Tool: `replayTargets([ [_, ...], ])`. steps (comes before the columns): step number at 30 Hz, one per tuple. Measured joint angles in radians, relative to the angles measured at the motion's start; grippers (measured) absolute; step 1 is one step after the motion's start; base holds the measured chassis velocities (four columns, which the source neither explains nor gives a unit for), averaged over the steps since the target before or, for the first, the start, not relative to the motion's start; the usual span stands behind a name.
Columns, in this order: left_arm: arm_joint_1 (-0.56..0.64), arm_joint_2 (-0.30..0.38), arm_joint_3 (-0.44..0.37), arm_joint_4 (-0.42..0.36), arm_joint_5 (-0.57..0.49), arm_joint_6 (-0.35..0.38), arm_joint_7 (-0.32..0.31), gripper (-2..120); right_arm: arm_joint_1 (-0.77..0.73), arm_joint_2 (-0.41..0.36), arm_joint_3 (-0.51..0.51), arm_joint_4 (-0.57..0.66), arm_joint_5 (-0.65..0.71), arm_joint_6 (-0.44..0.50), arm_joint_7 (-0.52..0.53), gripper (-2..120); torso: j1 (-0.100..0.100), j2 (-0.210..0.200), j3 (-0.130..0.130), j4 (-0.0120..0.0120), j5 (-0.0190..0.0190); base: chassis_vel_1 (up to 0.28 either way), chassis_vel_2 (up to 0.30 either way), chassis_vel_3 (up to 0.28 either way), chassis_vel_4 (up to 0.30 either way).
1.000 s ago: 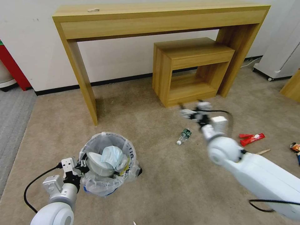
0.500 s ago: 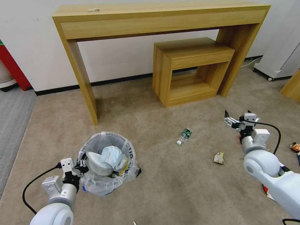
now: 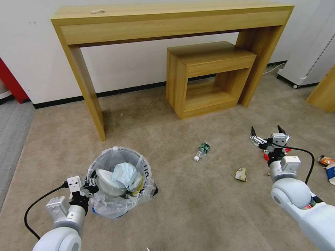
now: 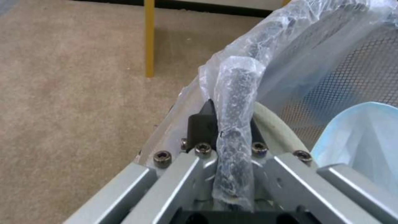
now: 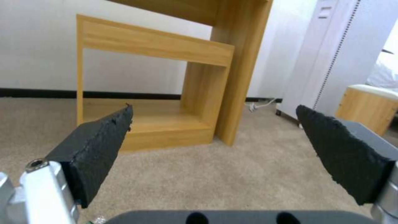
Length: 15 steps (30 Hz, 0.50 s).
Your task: Pick up the trash bin and place the garbage on the floor into it.
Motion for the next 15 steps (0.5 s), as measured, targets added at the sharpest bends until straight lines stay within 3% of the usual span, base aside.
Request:
replayTargets([
  [15,0.001,-0.001,0.0,0.005,0.001,-0.005,0.0,1,-0.003,0.024,-0.007,-0.006,-0.028,0.021,-0.01,100,0.0,0.0,0.0,-0.0001,0.0,0.0,0.0,0.0,0.0],
])
